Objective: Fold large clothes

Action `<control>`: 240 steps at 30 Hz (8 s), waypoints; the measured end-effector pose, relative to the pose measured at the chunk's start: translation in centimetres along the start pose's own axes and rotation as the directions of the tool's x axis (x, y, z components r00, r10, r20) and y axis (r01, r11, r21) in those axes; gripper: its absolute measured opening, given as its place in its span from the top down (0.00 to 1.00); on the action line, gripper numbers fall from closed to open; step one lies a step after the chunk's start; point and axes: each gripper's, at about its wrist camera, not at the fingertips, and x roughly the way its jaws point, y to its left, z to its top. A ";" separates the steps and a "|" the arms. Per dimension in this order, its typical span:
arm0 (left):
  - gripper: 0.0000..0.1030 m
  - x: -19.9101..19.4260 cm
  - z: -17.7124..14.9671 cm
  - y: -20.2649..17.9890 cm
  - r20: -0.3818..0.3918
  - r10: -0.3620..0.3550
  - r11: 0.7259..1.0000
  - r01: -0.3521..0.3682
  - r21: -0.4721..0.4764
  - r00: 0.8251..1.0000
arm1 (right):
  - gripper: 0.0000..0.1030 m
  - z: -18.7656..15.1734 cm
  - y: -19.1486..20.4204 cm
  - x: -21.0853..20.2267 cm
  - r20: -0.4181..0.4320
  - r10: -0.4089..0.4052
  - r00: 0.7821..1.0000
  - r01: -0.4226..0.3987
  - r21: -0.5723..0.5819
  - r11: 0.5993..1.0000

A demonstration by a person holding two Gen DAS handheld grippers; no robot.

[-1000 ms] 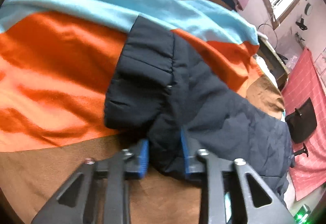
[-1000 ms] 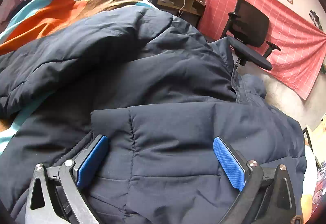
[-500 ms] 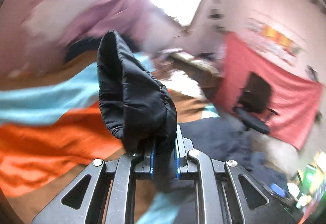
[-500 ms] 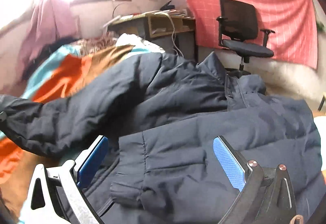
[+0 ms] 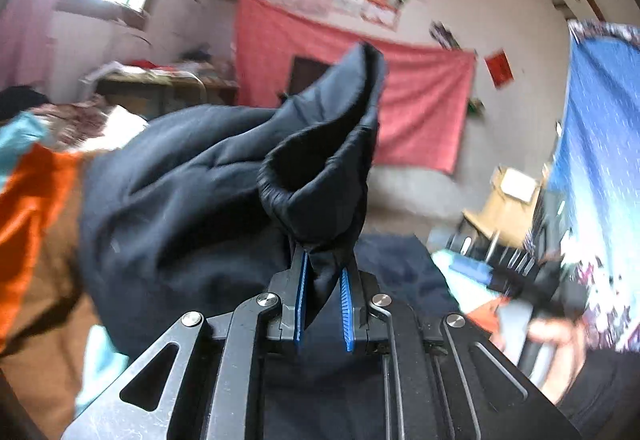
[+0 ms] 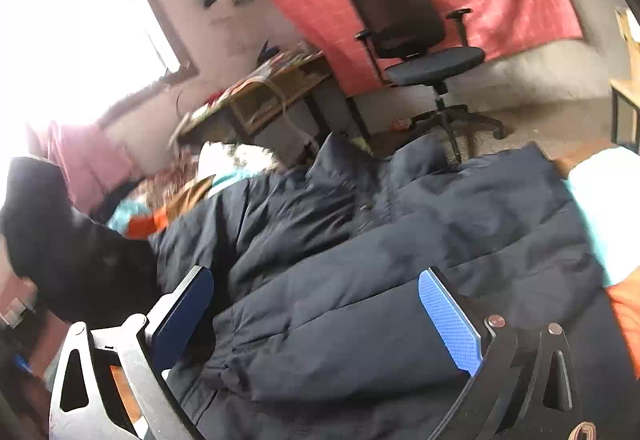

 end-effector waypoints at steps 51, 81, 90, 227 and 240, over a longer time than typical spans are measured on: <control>0.39 9.4 -2.3 10.1 -0.300 0.251 0.956 -0.284 -0.072 0.920 | 0.88 2.0 -10.6 0.9 -0.127 -0.392 0.911 0.390 -0.045 0.920; 0.37 18.7 -6.9 8.6 -0.293 0.341 0.929 -0.273 0.250 0.893 | 0.33 -3.1 -8.5 10.3 -0.312 -0.270 0.911 0.209 -0.215 0.954; 0.37 17.9 -7.9 8.4 -0.248 0.329 0.933 -0.273 0.233 0.911 | 0.32 -4.1 -8.8 9.5 -0.243 -0.263 0.934 0.215 -0.208 0.954; 1.00 20.8 2.5 6.0 -0.500 -0.247 0.941 0.328 0.081 0.830 | 0.84 -4.0 -5.7 0.9 -0.049 -0.250 0.967 0.232 -0.235 0.944; 1.00 22.1 0.2 7.6 -0.425 -0.226 0.957 0.281 0.070 0.876 | 0.46 2.5 -4.4 -1.5 0.055 -0.226 0.973 0.232 -0.209 0.950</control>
